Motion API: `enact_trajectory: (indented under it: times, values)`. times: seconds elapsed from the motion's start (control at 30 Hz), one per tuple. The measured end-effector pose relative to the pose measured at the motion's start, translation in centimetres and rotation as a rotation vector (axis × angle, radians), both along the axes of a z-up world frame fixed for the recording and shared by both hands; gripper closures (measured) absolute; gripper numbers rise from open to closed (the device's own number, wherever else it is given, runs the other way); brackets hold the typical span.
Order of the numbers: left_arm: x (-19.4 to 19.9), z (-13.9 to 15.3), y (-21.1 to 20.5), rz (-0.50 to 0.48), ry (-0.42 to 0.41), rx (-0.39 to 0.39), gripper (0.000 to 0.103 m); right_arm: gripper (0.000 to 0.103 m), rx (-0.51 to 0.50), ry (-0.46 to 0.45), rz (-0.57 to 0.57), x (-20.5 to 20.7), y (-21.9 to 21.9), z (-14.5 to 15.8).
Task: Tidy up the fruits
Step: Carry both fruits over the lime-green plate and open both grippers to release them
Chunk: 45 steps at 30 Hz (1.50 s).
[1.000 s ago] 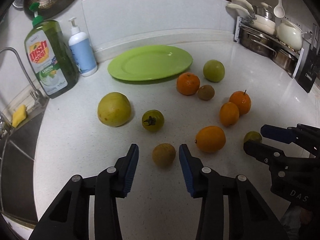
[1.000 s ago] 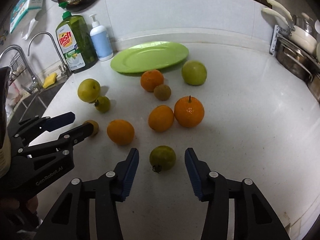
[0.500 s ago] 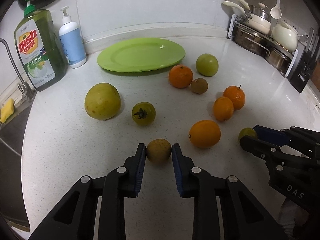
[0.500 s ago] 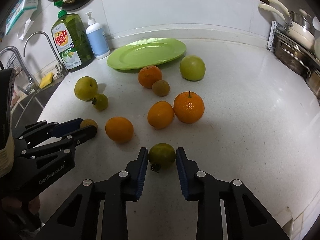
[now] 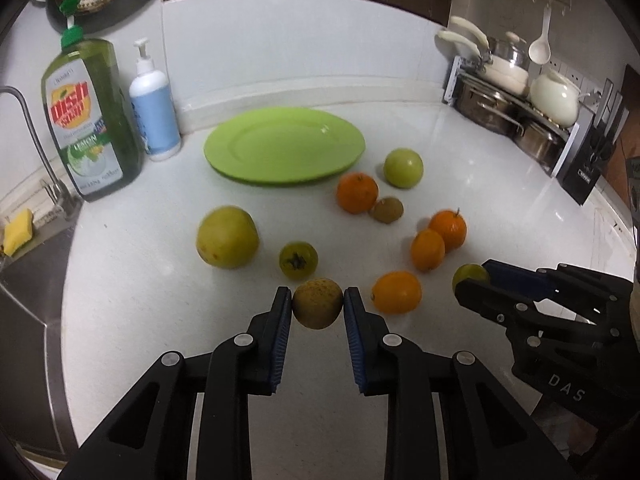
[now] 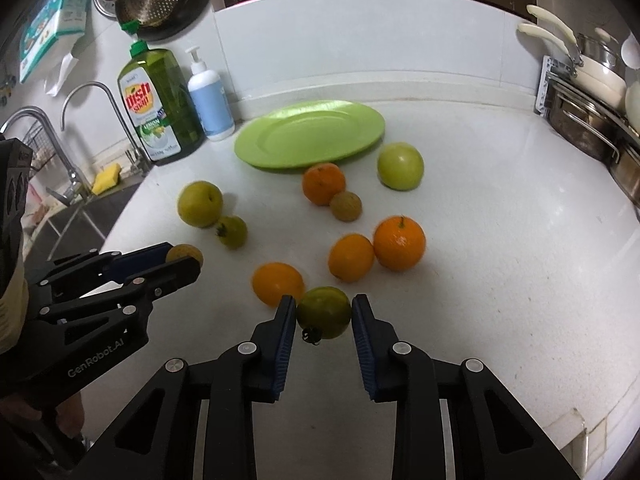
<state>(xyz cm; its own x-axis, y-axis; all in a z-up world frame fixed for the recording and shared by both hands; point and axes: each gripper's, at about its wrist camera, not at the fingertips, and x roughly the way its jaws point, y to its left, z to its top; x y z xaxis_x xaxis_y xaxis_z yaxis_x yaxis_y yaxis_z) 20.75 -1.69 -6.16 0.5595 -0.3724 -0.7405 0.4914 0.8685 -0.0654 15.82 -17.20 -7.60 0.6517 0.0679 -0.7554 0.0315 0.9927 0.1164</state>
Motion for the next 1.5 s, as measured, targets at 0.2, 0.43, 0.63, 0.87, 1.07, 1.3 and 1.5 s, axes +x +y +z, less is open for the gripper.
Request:
enact_trajectory:
  times: [0.2,0.43,0.63,0.87,1.07,1.3,1.5]
  values:
    - [1.5,1.9,0.1,0.039,-0.048,-0.001,0.076,0.073,0.01,-0.034,0.05,2.1,0.1,1.4]
    - [4.0,3.6,-1.0,0.086,-0.084,-0.011,0.076,0.073,-0.012,-0.077,0.138,6.5,-1.2,3.5]
    - [6.8,5.1,-2.6,0.101,-0.114,-0.01,0.076,0.073,-0.023,-0.083,0.19,10.5,-2.3,4.7]
    - [11.3,4.6,-4.1,0.105,-0.078,0.008,0.076,0.073,-0.038,-0.058,0.238,15.5,-3.2,4.6]
    - [14.9,2.9,-5.0,0.106,-0.022,0.031,0.076,0.073,-0.035,-0.006,0.273,19.7,-3.8,3.2]
    - [18.6,0.4,-6.2,0.081,0.059,0.08,0.076,0.073,-0.058,0.062,0.305,23.5,-3.6,1.1]
    - [20.5,-1.1,-6.5,0.067,0.11,0.093,0.076,0.073,-0.057,0.13,0.314,25.4,-3.5,-0.9]
